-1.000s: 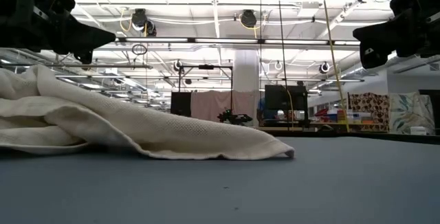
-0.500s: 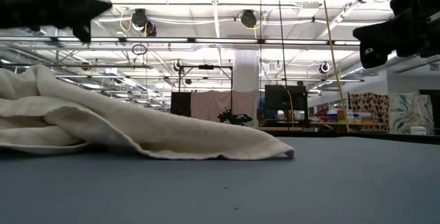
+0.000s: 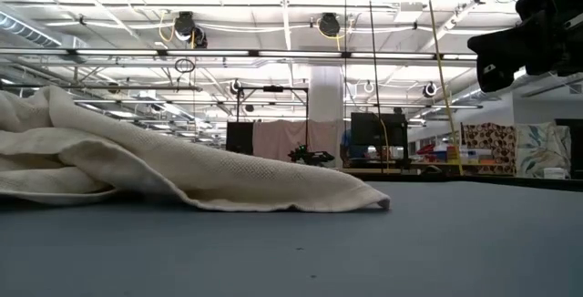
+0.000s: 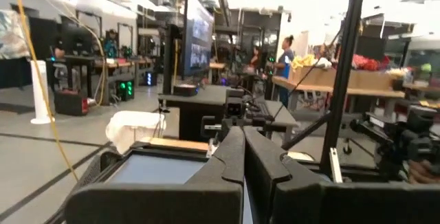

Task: Roll towel into tight, uniform cylinder
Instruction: Roll the white towel

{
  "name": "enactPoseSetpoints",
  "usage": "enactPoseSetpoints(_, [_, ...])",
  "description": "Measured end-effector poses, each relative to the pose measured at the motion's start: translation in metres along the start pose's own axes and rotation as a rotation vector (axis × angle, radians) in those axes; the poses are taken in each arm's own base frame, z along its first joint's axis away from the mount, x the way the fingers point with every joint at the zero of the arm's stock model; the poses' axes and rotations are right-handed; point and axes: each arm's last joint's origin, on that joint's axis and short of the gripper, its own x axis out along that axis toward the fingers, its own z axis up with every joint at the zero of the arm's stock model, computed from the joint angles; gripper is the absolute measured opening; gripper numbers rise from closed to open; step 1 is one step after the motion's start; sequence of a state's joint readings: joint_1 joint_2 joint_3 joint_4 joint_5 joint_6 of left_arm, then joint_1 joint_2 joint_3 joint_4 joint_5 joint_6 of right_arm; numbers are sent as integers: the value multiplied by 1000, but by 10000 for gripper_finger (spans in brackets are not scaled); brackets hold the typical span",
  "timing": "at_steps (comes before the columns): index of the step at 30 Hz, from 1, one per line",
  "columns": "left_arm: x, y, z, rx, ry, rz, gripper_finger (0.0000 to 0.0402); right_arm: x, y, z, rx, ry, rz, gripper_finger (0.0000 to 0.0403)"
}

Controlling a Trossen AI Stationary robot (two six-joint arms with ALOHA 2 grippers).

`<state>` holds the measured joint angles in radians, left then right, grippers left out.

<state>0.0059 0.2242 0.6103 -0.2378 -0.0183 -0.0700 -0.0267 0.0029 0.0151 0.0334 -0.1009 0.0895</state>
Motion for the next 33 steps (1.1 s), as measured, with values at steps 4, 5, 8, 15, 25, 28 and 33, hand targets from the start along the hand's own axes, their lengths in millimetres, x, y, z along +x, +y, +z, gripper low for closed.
enactPoseSetpoints(4, [4, -1, 16, 6, 68, -3, 2, 0, 0, 0, 0, 0, 0, 0])
enactPoseSetpoints(5, [6, -2, 18, 6, 88, -3, 2, 0, 0, 0, 0, 0, -1, 0])
enactPoseSetpoints(8, [11, -2, 15, 71, 137, -36, 2, 0, 0, 0, -27, -5, -11, 0])
enactPoseSetpoints(15, [27, -2, 9, 154, 206, -33, 2, 0, -5, 1, -22, -16, -177, 0])
enactPoseSetpoints(25, [66, -1, -14, 48, 395, -7, 2, -11, 2, 44, 81, -69, -109, 0])
enactPoseSetpoints(28, [79, -1, -23, 3, 457, 8, 2, -21, 7, 74, 78, -76, -60, 0])
enactPoseSetpoints(33, [99, -1, -42, -47, 566, 25, 2, -33, 12, 123, 72, -107, -60, 0])
